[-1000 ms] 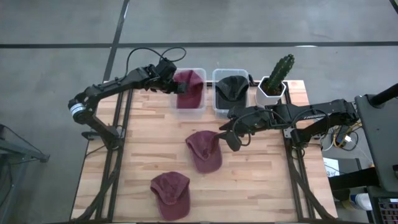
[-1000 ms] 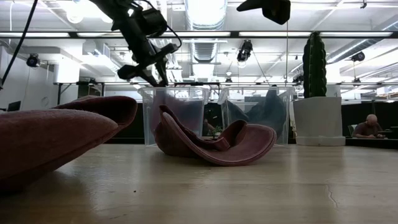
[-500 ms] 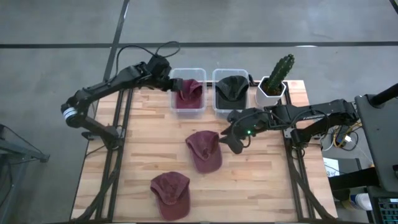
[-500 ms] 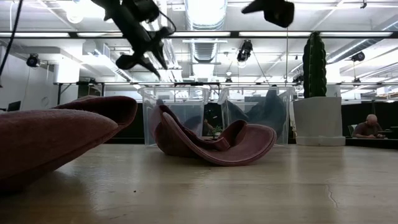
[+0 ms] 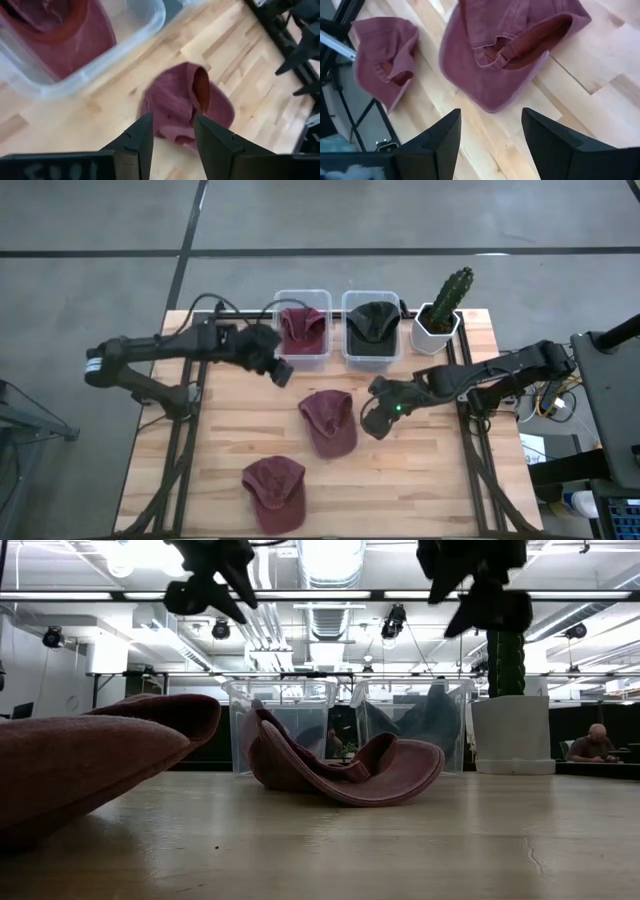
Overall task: Pick & Place hat
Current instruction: Put the top red cap into the left transparent bin
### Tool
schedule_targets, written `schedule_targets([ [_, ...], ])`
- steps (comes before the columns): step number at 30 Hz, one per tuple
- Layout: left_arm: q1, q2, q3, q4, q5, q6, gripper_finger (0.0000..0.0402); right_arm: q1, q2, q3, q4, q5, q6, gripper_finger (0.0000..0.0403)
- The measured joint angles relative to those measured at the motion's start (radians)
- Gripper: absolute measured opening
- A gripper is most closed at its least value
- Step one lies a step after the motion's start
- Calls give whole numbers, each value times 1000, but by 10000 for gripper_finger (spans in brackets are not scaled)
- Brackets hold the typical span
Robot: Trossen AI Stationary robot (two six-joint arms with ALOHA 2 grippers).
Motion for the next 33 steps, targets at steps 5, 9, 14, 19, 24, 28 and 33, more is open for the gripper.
schedule_targets([
  [5, -93, -5, -64, 3, -55, -120, 132, 0, 0, -108, 132, 0, 45, 203],
  [9, -128, -5, -124, 12, -56, -205, 132, -3, 0, -184, 214, 2, 95, 203],
  [14, -143, -5, -186, 28, -58, -288, 132, -11, 0, -274, 377, 3, 117, 203],
  [19, -146, -5, -223, 81, -57, -291, 132, -36, 0, -325, 425, 27, 132, 203],
  [24, -146, -5, -234, 125, -57, -291, 132, -54, 0, -355, 467, 29, 130, 203],
  [28, -146, -5, -234, 134, -57, -291, 132, -53, 1, -362, 501, 31, 114, 203],
  [33, -147, -5, -234, 138, -57, -291, 132, -53, 87, -351, 541, 23, 104, 203],
])
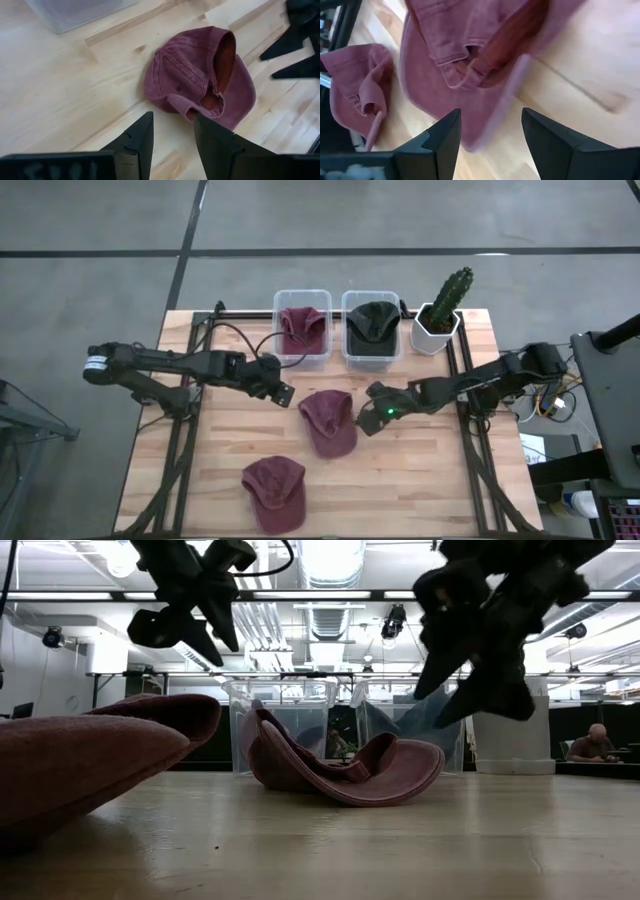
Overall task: Pick & Place hat
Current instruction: Put the top red cap into the left transparent bin
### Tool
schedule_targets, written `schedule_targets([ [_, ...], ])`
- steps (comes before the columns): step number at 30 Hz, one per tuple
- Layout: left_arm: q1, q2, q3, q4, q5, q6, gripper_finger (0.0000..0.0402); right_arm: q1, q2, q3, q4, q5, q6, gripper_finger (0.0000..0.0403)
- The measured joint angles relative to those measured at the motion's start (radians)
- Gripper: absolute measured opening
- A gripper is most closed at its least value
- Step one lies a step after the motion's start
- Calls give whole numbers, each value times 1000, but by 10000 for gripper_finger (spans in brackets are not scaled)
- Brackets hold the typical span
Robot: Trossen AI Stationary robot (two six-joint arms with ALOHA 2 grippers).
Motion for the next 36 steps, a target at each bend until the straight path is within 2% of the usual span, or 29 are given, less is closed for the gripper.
schedule_targets([
  [4, 0, 0, 0, 7, 0, 2, 132, 0, 103, 17, 73, -9, -3, 203],
  [9, -4, 2, -4, 7, 0, 1, 132, 0, 208, 52, 72, -17, -10, 203],
  [18, -8, 2, -16, 8, 0, 1, 132, 0, 288, 93, 72, -28, -11, 195],
  [22, -8, 2, -16, 7, 0, 2, 132, -1, 296, 99, 75, -27, -1, 145],
  [28, -8, 2, -16, 7, -4, 4, 132, 0, 275, 101, 95, -26, -4, 25],
  [32, -8, 2, -16, 7, -4, 15, 132, 1, 226, 100, 91, -24, 0, 14],
  [36, -8, 2, -16, 8, -4, 28, 132, 1, 123, 99, 87, -10, -3, 12],
])
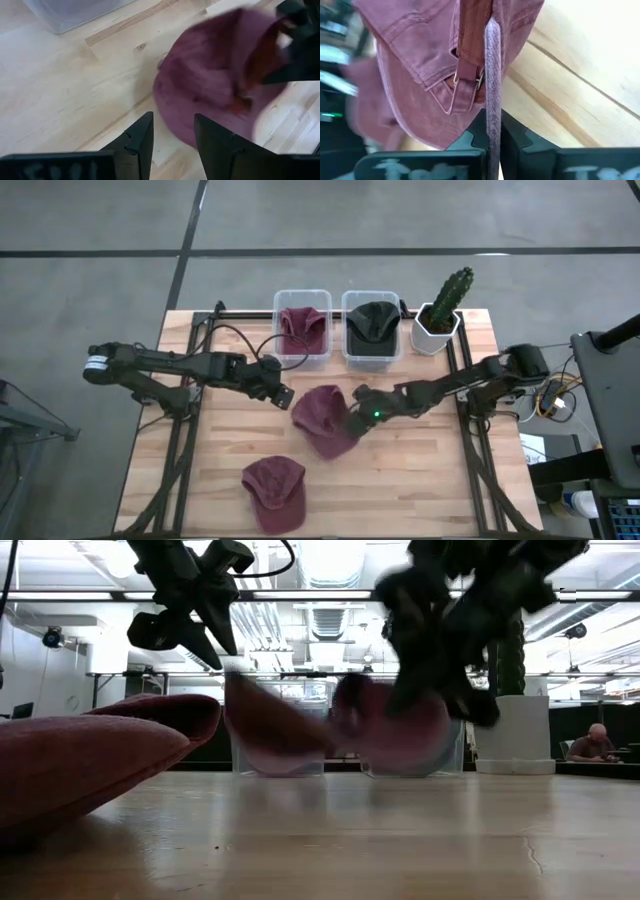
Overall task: Pick & Place hat
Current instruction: Put the top red cap into the left transparent bin
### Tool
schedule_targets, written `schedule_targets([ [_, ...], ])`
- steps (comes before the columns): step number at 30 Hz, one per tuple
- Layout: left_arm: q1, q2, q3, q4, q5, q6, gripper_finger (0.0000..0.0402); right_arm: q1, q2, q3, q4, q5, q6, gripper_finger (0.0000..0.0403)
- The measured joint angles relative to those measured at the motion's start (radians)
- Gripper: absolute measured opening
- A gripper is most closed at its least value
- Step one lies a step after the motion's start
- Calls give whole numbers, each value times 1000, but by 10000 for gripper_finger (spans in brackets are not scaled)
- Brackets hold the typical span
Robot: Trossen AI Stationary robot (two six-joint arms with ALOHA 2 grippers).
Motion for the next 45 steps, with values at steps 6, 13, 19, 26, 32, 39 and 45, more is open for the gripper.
schedule_targets([
  [6, 0, 0, 0, 21, 0, 10, 132, 2, -215, 0, -12, 112, -51, 11],
  [13, -5, -1, 0, 189, 0, 114, 132, 2, -435, 0, -55, 392, -176, 12],
  [19, -5, -3, 0, 475, 1, 218, 132, 2, -533, 0, -46, 685, -315, 12],
  [26, -5, -4, 0, 741, 0, 329, 132, 2, -550, 0, -51, 775, -369, 12],
  [32, -5, -4, 0, 809, 31, 437, 143, 2, -519, 0, -50, 775, -373, 12],
  [39, -6, 9, 1, 835, 32, 454, 194, 2, -508, 0, -45, 775, -368, 12],
  [45, -6, 34, 1, 847, -17, 466, 254, 2, -510, 0, -45, 775, -370, 12],
])
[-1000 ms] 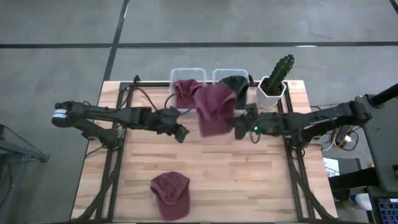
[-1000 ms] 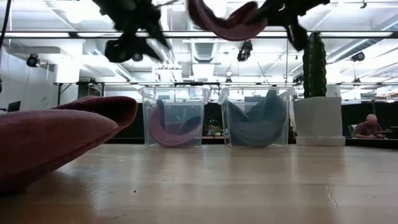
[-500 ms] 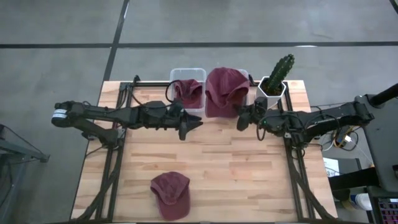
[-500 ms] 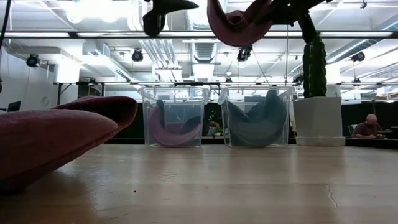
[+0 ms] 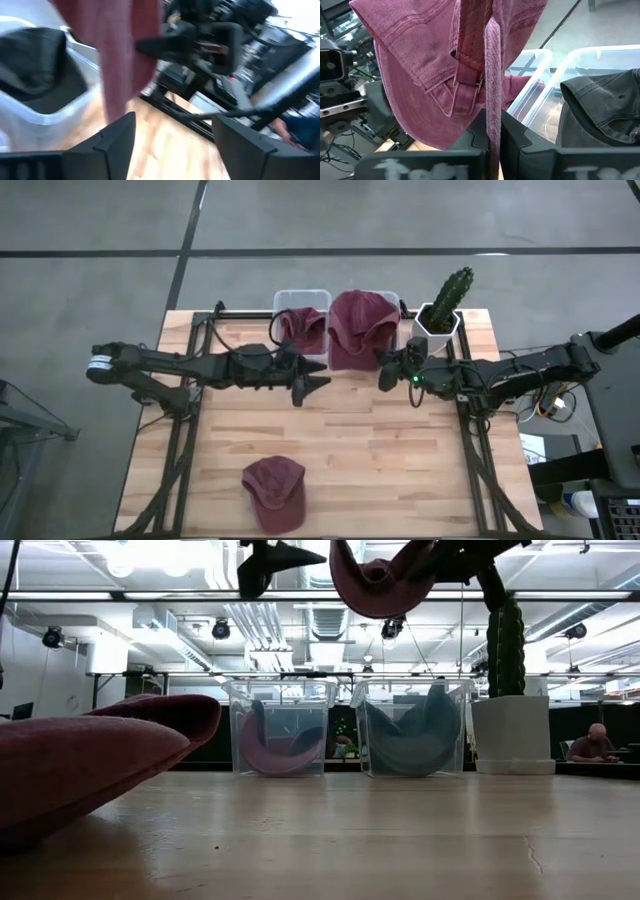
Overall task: Pick & Place hat
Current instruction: Put the top red cap into the left transparent bin
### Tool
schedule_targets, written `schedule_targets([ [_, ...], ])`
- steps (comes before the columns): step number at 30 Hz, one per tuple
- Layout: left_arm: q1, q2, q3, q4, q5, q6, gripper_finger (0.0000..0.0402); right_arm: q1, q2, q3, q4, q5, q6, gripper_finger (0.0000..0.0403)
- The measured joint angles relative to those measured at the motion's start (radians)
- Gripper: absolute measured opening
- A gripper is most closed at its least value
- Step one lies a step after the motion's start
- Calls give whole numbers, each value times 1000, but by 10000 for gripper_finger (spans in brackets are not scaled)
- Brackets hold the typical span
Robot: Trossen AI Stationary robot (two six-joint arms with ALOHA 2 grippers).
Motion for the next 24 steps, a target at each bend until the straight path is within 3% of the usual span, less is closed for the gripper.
schedule_targets([
  [9, 1, 4, 0, -1, -265, 33, 284, 0, -12, 0, 8, 0, 2, 12],
  [24, -3, 4, 0, 32, -280, 83, 284, 0, -11, 0, 42, 27, 6, 12],
])
